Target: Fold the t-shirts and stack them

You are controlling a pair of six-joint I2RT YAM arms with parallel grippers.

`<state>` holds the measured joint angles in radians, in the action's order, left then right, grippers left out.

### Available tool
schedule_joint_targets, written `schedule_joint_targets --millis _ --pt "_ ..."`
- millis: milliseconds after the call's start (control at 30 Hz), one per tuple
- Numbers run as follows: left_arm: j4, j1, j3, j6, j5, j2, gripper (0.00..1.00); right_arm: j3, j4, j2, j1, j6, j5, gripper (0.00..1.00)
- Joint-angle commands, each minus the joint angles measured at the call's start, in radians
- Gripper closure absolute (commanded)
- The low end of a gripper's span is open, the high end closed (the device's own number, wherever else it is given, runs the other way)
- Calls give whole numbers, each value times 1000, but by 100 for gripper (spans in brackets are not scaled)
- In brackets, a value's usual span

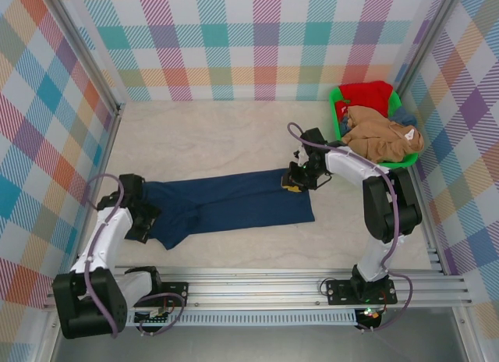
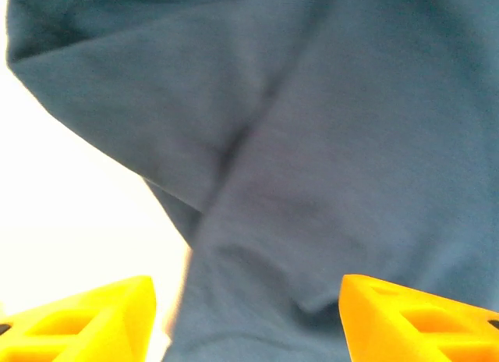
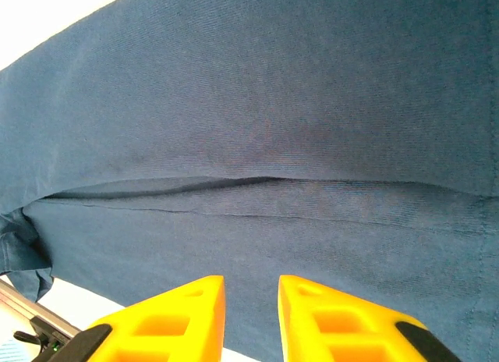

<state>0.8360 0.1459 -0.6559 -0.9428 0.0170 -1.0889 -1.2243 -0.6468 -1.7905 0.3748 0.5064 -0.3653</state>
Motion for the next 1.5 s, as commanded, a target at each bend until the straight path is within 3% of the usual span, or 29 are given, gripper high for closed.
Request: schedule_joint_targets --millis 0,133,267,533,967,1033,1067,1100,1133,1300,1467 --pt "-126 48 15 53 -69 -37 39 -32 -26 -13 6 -32 -22 76" --pt "-53 50 36 72 -49 -40 40 -29 -25 -5 4 -28 -23 76" --pt "-139 50 158 55 -77 87 43 -23 -16 -9 4 -20 -29 76" --pt "-168 50 189 50 -73 172 69 -40 -20 -28 4 -25 -30 76" --pt "-151 50 109 121 -62 129 98 -38 -12 -36 5 -16 -32 76" --pt "-110 50 90 136 -58 118 97 -36 -12 -33 4 -16 -31 76" --pt "-78 50 82 138 -49 115 88 -37 -12 -32 5 -16 -32 76" --pt "-48 50 82 143 -46 113 70 -37 -12 -30 4 -16 -32 76" --pt "-20 50 86 145 -44 110 59 -36 -11 -30 4 -15 -32 76" --pt "-102 50 167 130 -115 134 57 -36 -2 -40 6 -9 -40 76" --pt "-139 49 201 145 -129 104 65 -49 -10 -43 5 -14 -37 76"
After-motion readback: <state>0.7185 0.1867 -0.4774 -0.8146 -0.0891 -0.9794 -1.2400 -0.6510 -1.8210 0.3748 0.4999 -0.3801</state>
